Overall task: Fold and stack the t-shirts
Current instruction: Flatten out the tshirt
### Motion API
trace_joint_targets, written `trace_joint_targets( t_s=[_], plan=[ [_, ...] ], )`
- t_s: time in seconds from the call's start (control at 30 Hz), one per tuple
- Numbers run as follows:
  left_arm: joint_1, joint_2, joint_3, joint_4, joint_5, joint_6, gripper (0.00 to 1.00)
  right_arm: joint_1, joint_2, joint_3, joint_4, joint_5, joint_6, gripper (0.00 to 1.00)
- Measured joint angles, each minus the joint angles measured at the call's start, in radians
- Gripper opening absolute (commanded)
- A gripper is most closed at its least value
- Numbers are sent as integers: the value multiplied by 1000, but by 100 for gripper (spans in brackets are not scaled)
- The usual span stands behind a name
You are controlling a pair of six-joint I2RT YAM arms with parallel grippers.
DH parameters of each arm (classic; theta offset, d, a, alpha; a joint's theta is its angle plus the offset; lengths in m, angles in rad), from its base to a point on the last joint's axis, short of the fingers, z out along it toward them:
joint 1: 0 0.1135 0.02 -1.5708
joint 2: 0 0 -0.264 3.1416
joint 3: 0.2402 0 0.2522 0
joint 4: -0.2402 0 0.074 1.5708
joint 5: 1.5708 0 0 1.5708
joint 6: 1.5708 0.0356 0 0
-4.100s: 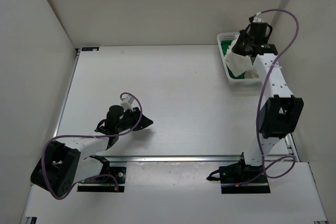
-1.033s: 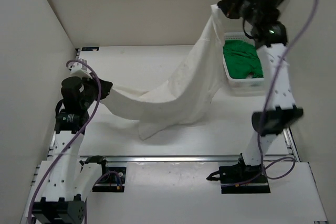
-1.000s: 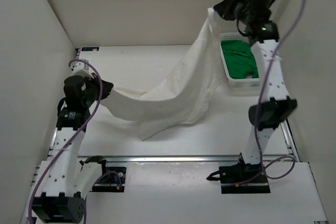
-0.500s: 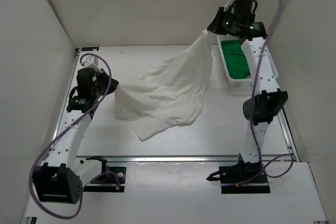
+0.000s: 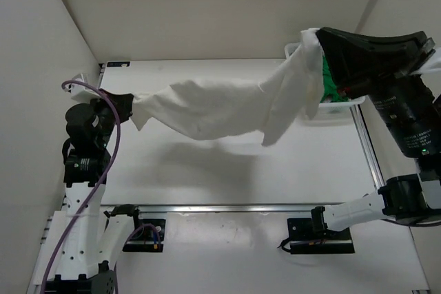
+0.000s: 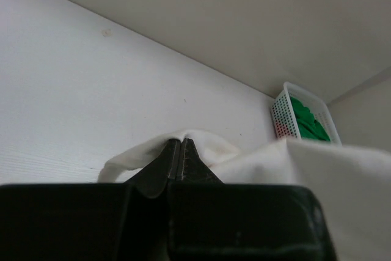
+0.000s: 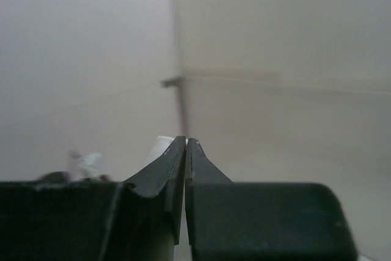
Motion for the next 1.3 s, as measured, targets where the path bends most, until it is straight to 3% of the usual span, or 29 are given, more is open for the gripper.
trace_joint_targets(
  t_s=[0.07,0.13,0.2,0.3,0.4,0.43,0.53,0.67,0.73,0.83,0.9,0.97,1.03,1.13,1.23,1.3],
  plan=[
    [7,-19,15,-12,-13,0,0,88,-9,-47,155,172,-167,1],
    [10,-36,21,-15,-18,0,0,66,91,78,193,292,-269,0],
    [11,-46,21,-23,-19,0,0,59,132,53,308,348,-371,0],
    [15,-47,20,-30,-26,1,0,-31,164,11,293,361,-417,0],
    [18,-47,3,-29,-36,2,0,-341,235,8,98,176,-249,0],
    [18,-47,-10,-25,-39,2,0,-535,259,-24,25,29,-145,0],
    [17,-56,-63,-9,-45,2,0,-905,292,-174,-48,-260,48,0],
    [18,-68,-180,11,-50,1,0,-1180,460,-240,-108,-520,227,0],
    [17,-60,-241,26,-47,-2,0,-1228,620,-158,-145,-611,285,0],
    [17,-31,-322,48,-50,-7,0,-1268,933,116,-187,-727,368,0],
    [16,5,-354,66,-60,-11,0,-1281,1070,211,-171,-777,420,14],
    [2,45,-367,85,-78,-19,0,-1295,1143,228,-186,-819,467,43],
    [-42,80,-368,117,-117,-27,0,-1313,1167,228,-217,-858,503,51],
    [-151,109,-368,168,-179,-41,0,-1324,1142,245,-252,-894,521,47],
    [-229,124,-368,200,-201,-53,0,-1313,1010,190,-296,-890,516,27],
    [-230,118,-370,213,-207,-65,0,-1266,826,-16,-267,-871,511,15]
  ],
)
